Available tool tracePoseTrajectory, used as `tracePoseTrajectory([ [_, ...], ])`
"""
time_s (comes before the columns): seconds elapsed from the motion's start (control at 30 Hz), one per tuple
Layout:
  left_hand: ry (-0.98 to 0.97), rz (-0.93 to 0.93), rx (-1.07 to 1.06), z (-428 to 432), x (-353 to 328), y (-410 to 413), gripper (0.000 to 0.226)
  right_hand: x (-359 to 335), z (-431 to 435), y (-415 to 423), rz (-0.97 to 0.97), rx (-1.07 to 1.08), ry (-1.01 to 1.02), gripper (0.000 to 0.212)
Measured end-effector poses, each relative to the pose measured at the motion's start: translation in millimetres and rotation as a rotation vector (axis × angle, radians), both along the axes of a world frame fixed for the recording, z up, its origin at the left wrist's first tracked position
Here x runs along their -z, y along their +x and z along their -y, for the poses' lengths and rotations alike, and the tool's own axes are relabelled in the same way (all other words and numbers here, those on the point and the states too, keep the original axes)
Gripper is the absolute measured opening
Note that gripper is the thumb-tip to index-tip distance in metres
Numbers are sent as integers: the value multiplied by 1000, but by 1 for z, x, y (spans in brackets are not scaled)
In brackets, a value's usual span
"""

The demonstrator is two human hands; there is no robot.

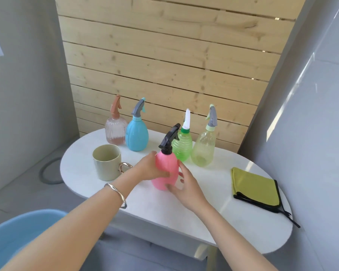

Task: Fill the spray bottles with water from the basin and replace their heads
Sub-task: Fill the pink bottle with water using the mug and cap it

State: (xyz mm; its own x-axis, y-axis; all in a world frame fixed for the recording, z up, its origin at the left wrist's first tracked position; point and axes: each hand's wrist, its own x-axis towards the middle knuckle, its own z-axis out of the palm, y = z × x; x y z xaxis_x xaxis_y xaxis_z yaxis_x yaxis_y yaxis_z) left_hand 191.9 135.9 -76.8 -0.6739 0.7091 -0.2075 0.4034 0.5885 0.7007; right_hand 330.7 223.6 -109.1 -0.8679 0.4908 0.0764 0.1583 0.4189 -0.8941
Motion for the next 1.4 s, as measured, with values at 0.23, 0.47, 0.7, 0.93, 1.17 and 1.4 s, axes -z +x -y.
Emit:
tracePoseTrajectory([
  [0.23, 143, 83, -80, 5, -24, -46, 85, 16, 7, -78, -42, 198, 83, 73],
  [0.47, 145, -304, -163, 12, -24, -91, 71, 19, -9, -145, -61, 330, 123, 74],
  [0.7, 26, -304, -37, 6, 1, -119, 88, 18, -22, -178, -66, 434, 100, 86],
  [0.93, -19, -330, -7, -3, 10, -123, 90, 19, -30, -187, -60, 441, 136, 87],
  [1.17, -25, -331, -2, -1, 11, -125, 91, 21, -33, -192, -33, 479, 202, 87],
  [1.4, -6, -334, -12, -1, 9, -124, 91, 20, -34, -195, -34, 465, 216, 87],
])
